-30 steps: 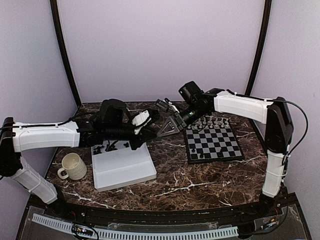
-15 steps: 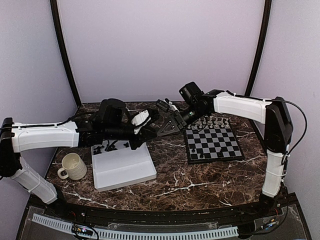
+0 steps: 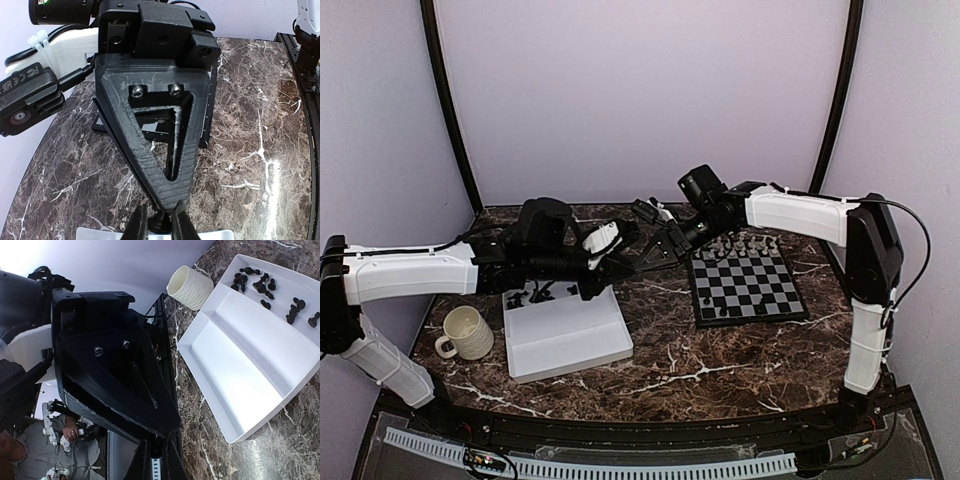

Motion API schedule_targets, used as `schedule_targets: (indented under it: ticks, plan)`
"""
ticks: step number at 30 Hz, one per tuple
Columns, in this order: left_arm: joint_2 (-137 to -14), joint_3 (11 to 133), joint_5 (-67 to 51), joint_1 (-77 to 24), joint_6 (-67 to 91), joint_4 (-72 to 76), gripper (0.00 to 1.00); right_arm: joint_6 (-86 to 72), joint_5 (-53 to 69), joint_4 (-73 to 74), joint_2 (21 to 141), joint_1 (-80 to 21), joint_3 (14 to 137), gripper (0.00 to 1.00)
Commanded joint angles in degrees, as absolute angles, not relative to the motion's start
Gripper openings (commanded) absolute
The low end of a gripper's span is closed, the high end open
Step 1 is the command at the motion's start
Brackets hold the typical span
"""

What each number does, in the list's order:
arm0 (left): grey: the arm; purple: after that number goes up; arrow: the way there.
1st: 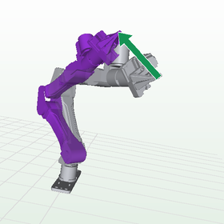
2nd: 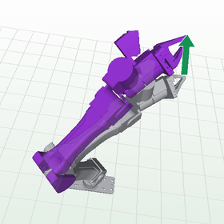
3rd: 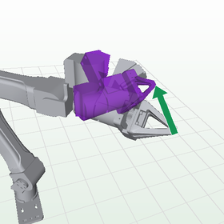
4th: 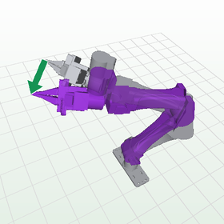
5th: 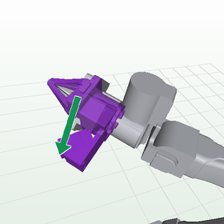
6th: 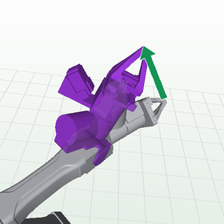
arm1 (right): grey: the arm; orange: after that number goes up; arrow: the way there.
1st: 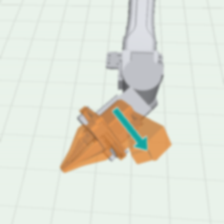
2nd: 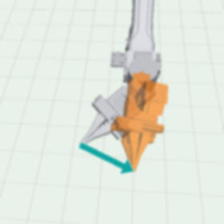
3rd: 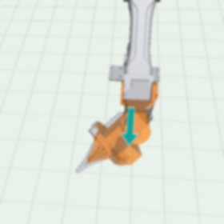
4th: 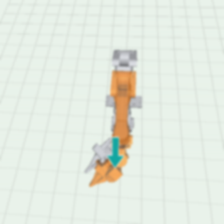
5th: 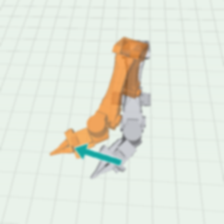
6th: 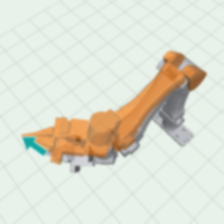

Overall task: Set up the chess pieces on the board
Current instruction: Pass from the left arm to the right, then place the pawn at g7.

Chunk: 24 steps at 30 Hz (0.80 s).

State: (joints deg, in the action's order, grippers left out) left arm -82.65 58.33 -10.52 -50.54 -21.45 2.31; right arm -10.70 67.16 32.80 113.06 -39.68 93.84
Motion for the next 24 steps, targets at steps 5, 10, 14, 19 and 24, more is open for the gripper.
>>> schedule_targets:
  ticks: [5, 10, 14, 19, 24]
  plan:
    - [-81.05, 57.52, -12.67, -51.36, -22.09, 1.46, 0.26, -9.55, 66.32, 29.7, 113.47, -38.8, 94.08, 0.0]
    - [-78.3, 55.72, -9.37, -51.35, -22.65, 3.22, 0.41, -2.17, 58.21, 35.86, 112.11, -37.47, 95.01, 0.0]
    - [-75.05, 53.28, -2.88, -51.28, -22.41, 6.17, 0.53, 6.19, 47.15, 41.4, 108.98, -35.83, 93.75, 0.0]
    - [-72.8, 50.81, 9.75, -51.06, -21.51, 10.31, 0.69, 19.46, 26.9, 50.11, 103.86, -35.05, 90.13, 0.0]
    - [-73.02, 51.31, 18.97, -50.31, -21.1, 10.18, 0.74, 25.76, 11.74, 55.68, 97.24, -32.88, 83.49, 0.0]
